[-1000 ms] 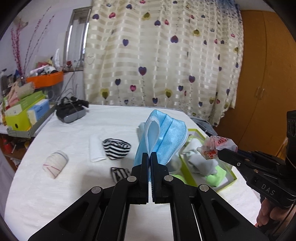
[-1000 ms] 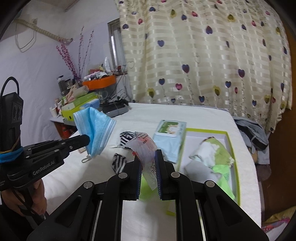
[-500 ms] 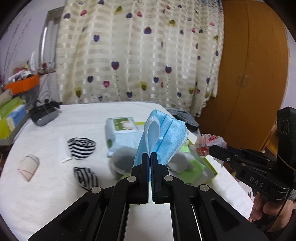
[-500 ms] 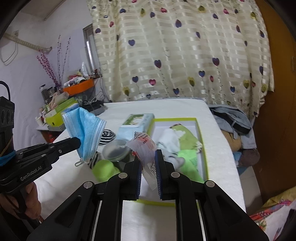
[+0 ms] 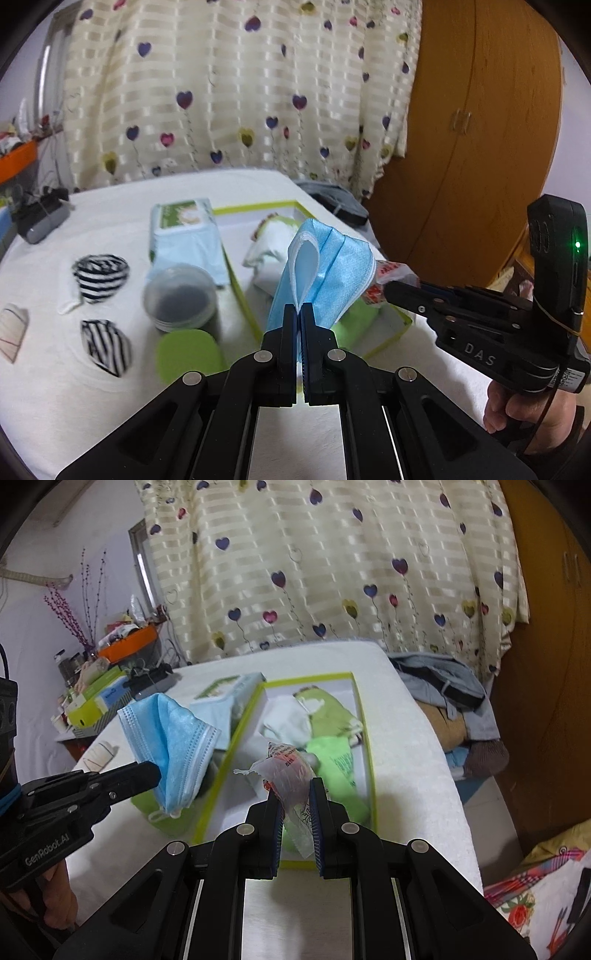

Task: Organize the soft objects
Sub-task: 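Lift the blue mask and clear bag and carry both to the white box, then open both grippers to drop the mask and bag into the box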

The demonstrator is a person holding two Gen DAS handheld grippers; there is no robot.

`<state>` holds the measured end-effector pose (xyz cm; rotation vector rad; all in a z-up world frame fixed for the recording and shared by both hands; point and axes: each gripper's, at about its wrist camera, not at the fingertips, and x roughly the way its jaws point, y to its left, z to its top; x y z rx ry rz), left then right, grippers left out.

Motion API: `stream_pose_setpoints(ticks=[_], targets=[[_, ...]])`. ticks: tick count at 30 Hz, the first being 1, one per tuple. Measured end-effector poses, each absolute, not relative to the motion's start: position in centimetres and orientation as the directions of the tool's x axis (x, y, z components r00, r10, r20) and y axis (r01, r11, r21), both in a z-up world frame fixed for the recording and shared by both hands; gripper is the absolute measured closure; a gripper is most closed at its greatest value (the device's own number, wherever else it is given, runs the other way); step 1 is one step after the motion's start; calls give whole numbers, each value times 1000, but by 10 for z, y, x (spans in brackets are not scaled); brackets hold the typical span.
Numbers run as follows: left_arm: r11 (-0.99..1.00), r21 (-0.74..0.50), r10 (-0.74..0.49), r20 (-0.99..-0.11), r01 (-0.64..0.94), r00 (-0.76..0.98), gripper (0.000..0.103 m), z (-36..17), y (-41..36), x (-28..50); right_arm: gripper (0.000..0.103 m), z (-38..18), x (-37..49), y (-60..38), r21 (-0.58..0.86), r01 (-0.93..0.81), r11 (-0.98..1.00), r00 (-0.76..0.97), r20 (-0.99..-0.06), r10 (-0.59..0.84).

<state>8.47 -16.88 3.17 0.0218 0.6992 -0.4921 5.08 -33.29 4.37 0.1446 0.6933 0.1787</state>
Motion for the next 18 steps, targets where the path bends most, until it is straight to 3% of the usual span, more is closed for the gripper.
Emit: stream_pose_setpoints(ticks=[8, 18], targets=[[870, -155, -433, -697, 469, 572, 101, 2, -191, 104, 89, 15, 67, -342, 202, -96, 975, 704, -678, 210], [881, -153, -405, -733, 447, 547, 101, -13, -205, 128, 89, 10, 89, -343, 200, -106, 974, 695, -686, 217]])
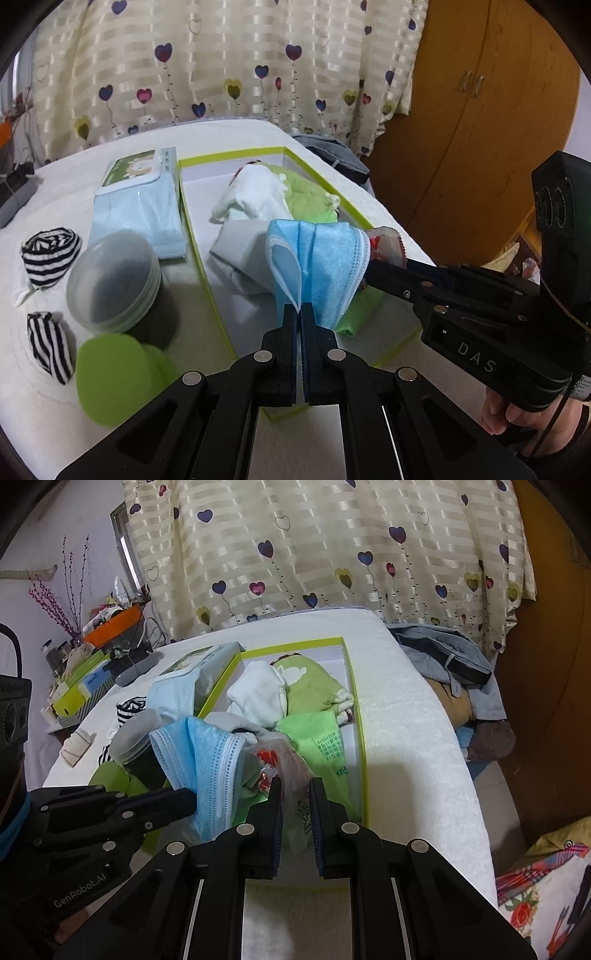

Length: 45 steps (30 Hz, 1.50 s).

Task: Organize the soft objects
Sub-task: 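Open both grippers to drop the mask and bag into the box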

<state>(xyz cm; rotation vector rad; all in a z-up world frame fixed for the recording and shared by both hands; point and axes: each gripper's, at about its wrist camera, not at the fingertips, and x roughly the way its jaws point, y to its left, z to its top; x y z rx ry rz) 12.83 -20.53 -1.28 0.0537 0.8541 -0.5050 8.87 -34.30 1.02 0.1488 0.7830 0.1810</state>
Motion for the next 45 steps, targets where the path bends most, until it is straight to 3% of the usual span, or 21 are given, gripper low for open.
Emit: stream_pose_setpoints(ticks=[17, 21, 26, 31, 45], targets=[[913, -150, -362, -726, 380, 584, 101, -11, -204, 167, 89, 11, 133, -335, 208, -144, 968, 682, -688, 249], [911, -149, -367, -719, 385, 590, 95, -9, -203, 166, 88, 13, 131, -332, 190, -142, 971, 682, -692, 235], [904, -168, -391, -700, 394, 598, 85, -3, -198, 159, 81, 18, 118, -327, 158, -152, 976, 691, -689, 219], [900, -175, -403, -684, 399, 609, 84, 4, -194, 148, 64, 25, 103, -329, 155, -144, 977, 705, -677, 211], [899, -164, -404, -665, 406, 627, 84, 15, -188, 126, 63, 39, 80, -328, 155, -134, 979, 733, -649, 204]])
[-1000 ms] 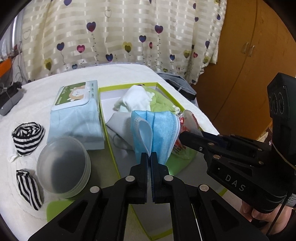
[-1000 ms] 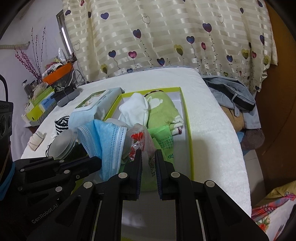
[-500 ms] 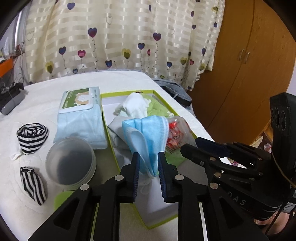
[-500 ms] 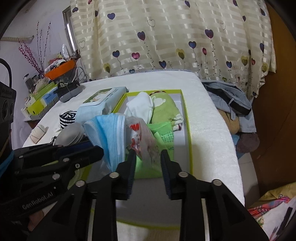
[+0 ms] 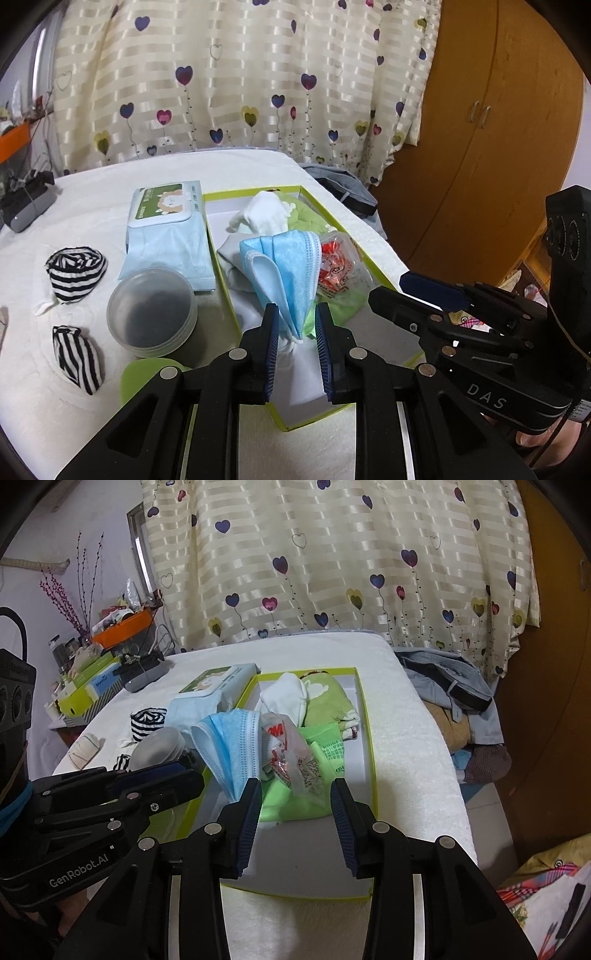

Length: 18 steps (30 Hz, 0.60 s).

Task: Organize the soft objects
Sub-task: 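Open both grippers to drop the mask and bag into the box, then withdraw both grippers from the box toward the striped socks and bandage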

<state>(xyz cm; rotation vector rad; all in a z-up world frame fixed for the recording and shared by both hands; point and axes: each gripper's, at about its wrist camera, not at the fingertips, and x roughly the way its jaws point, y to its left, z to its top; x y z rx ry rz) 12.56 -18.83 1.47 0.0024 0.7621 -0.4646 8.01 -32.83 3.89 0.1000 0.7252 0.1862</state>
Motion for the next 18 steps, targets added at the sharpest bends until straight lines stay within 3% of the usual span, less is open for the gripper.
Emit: stream_pose_setpoints(ticks=[18], targets=[[900, -163, -411, -623, 403, 665, 84, 36, -171, 98, 62, 64, 53, -314, 130, -152, 980, 781, -592, 200]])
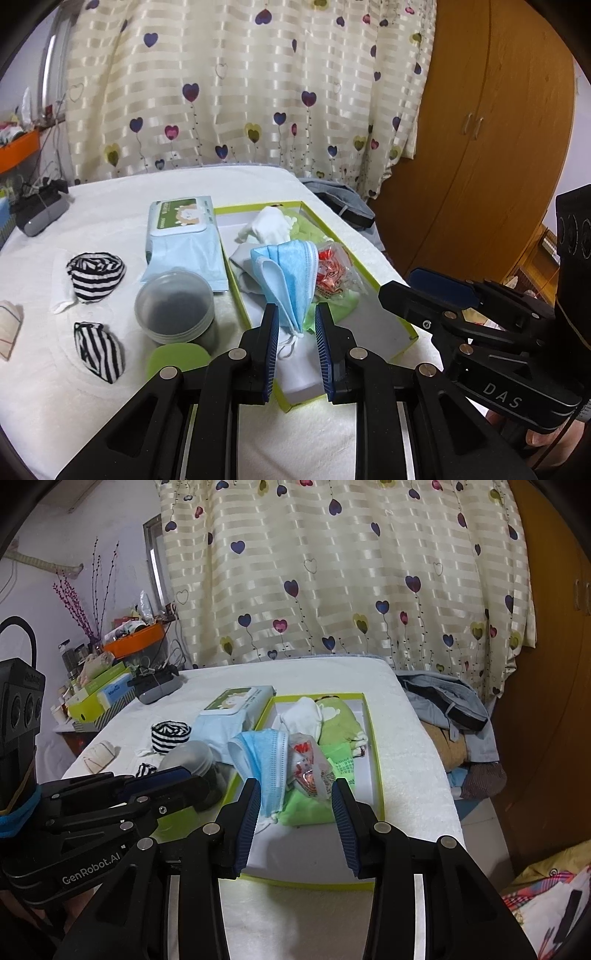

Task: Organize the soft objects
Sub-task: 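Withdraw both grippers from the box toward the striped socks and bandage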

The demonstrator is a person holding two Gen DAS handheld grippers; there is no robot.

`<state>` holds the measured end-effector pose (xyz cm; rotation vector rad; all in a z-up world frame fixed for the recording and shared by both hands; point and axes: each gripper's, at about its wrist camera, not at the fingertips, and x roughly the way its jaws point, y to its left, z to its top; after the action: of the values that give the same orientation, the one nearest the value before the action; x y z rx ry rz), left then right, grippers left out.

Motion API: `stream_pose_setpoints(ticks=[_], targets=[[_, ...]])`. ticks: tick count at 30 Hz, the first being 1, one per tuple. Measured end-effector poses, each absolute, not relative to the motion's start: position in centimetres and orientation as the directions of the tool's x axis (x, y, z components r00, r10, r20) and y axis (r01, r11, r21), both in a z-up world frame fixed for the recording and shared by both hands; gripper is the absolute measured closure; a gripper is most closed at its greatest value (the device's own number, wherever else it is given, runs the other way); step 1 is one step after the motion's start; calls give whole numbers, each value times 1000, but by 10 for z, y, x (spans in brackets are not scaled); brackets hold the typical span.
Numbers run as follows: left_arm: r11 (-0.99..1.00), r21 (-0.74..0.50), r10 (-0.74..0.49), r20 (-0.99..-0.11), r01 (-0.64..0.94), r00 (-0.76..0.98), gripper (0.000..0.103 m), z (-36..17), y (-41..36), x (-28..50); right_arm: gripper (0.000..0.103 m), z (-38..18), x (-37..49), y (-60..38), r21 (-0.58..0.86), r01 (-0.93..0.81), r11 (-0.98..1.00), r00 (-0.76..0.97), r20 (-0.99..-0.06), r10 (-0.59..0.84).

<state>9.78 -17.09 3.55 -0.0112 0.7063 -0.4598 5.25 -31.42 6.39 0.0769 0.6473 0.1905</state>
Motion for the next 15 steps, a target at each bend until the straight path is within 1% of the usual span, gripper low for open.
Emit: stream_pose_setpoints(ticks=[7, 10, 15], targets=[[897, -170, -422, -600, 407, 679, 83, 44, -158, 81, 62, 73, 39, -307, 118, -154, 981, 793, -577, 194], [898, -177, -425, -590, 403, 686, 77, 46, -150, 77, 62, 76, 33, -301, 108, -159, 981, 798, -571, 192], [905, -184, -414, -584, 383, 698, 76, 48, -136, 71, 62, 81, 26, -290, 93, -176, 980, 802, -563, 198]])
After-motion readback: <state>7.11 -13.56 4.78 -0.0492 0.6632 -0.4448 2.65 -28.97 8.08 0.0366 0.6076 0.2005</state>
